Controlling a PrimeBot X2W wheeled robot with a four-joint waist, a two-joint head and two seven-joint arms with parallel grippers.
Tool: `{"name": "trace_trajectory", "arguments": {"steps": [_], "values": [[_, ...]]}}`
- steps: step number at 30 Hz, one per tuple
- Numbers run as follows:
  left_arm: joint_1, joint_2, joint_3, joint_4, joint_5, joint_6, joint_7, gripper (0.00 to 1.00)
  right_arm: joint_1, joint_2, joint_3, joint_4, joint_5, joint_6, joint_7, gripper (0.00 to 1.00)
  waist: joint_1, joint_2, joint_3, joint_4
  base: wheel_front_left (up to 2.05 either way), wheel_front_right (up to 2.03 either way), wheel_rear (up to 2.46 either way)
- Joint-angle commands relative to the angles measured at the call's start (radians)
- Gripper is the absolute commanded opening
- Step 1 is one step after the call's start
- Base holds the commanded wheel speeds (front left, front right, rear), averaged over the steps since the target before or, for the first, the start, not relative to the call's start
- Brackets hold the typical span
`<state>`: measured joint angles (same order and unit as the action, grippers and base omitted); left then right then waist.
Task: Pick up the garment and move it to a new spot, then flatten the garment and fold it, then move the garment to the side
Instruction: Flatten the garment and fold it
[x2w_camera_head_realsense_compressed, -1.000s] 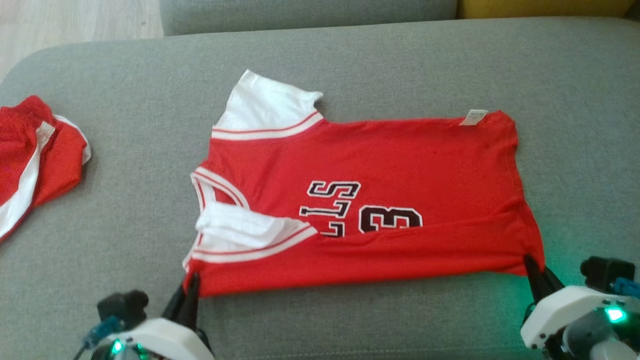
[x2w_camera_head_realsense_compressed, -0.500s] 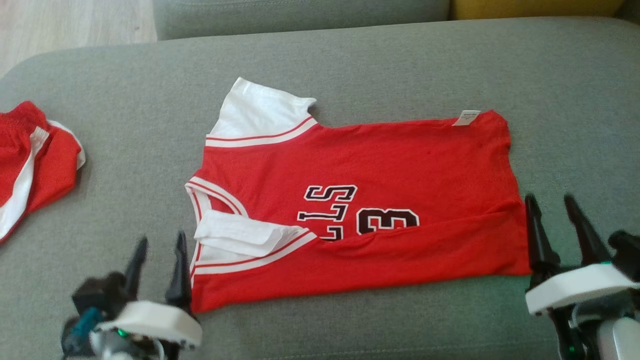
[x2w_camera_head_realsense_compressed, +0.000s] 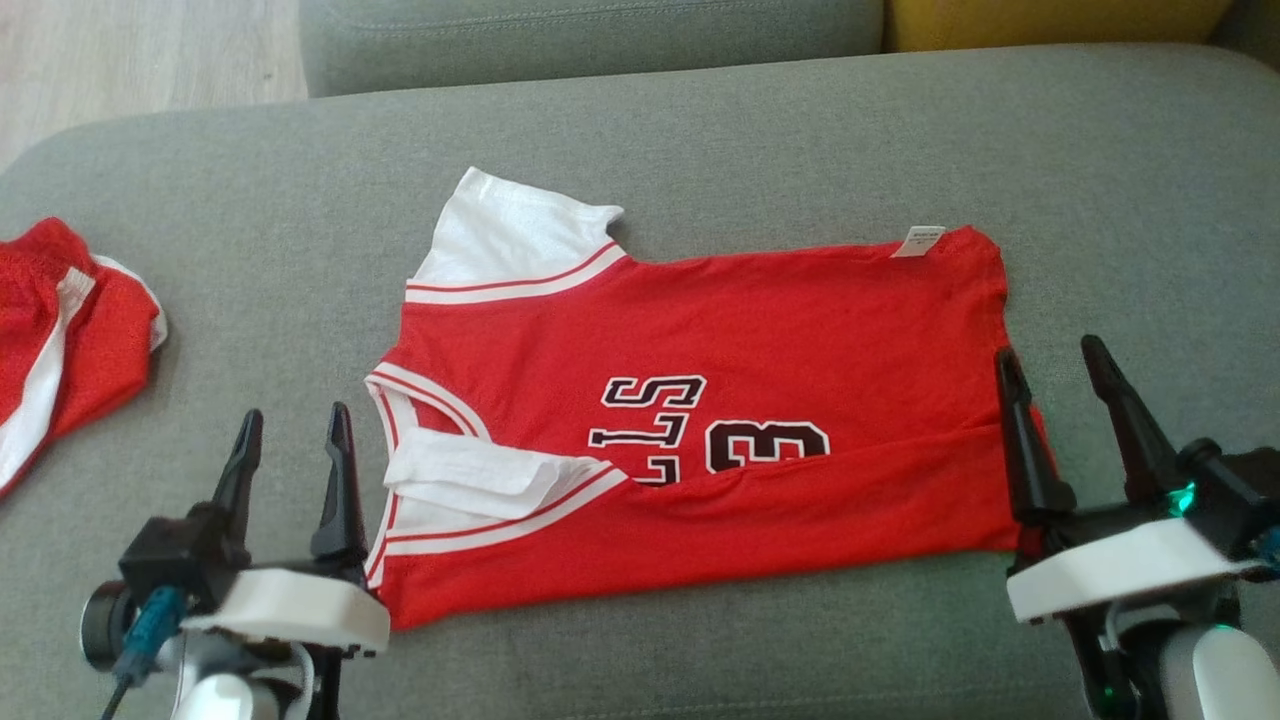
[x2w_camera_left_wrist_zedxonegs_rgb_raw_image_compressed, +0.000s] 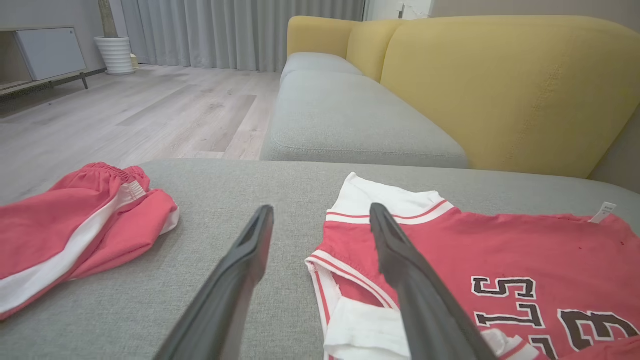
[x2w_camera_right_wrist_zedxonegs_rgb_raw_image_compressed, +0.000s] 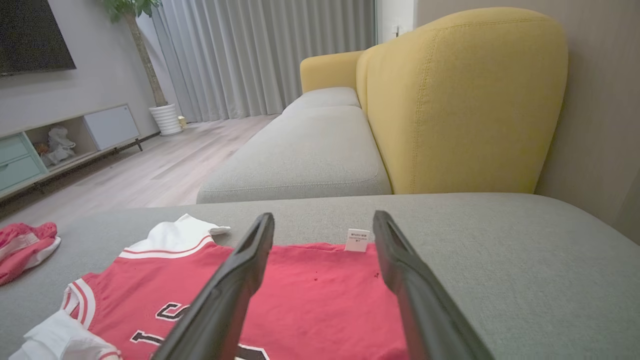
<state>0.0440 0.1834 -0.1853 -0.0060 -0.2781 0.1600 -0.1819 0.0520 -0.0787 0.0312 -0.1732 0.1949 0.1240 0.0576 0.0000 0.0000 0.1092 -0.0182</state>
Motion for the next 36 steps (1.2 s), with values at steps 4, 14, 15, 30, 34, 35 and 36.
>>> {"name": "trace_trajectory", "arguments": {"steps": [4, 14, 15, 30, 34, 35, 36], "values": [[-0.009, 0.006, 0.024, -0.046, 0.01, 0.014, 0.004, 1.0, -0.017, -0.005, 0.024, -0.045, -0.01, 0.007, 0.006, 1.0, 0.0, 0.0, 0.006, 0.004, 0.0, 0.0, 0.0], [-0.145, 0.007, -0.003, 0.007, -0.014, -0.043, 0.006, 1.0, -0.036, 0.003, 0.007, -0.057, -0.011, 0.007, 0.016, 1.0, 0.0, 0.0, 0.081, 0.019, 0.0, 0.0, 0.0], [-0.185, 0.005, -0.01, 0.026, -0.018, -0.056, 0.016, 1.0, -0.043, 0.004, 0.006, -0.058, -0.012, 0.007, 0.018, 1.0, 0.0, 0.0, 0.099, 0.019, 0.0, 0.0, 0.0], [-0.866, -0.055, -0.053, 0.647, -0.068, -0.203, 0.072, 1.0, -0.197, -0.007, 0.056, -0.047, -0.021, 0.007, 0.002, 1.0, 0.0, 0.0, 0.366, -0.073, 0.0, 0.0, 0.0], [-0.981, -0.037, -0.045, 0.834, -0.07, -0.214, 0.059, 1.0, -0.217, -0.008, 0.077, -0.022, -0.01, 0.007, -0.006, 1.0, 0.0, 0.0, 0.396, -0.105, 0.0, 0.0, 0.0], [-1.005, -0.03, -0.047, 0.879, -0.065, -0.211, 0.062, 1.0, -0.222, -0.01, 0.08, -0.017, -0.008, 0.007, -0.008, 1.0, 0.0, 0.0, 0.402, -0.111, 0.0, 0.0, 0.0], [-1.026, -0.024, -0.05, 0.923, -0.06, -0.206, 0.069, 1.0, -0.226, -0.012, 0.084, -0.013, -0.005, 0.007, -0.011, 1.0, 0.0, 0.0, 0.407, -0.117, 0.0, 0.0, 0.0]]}}
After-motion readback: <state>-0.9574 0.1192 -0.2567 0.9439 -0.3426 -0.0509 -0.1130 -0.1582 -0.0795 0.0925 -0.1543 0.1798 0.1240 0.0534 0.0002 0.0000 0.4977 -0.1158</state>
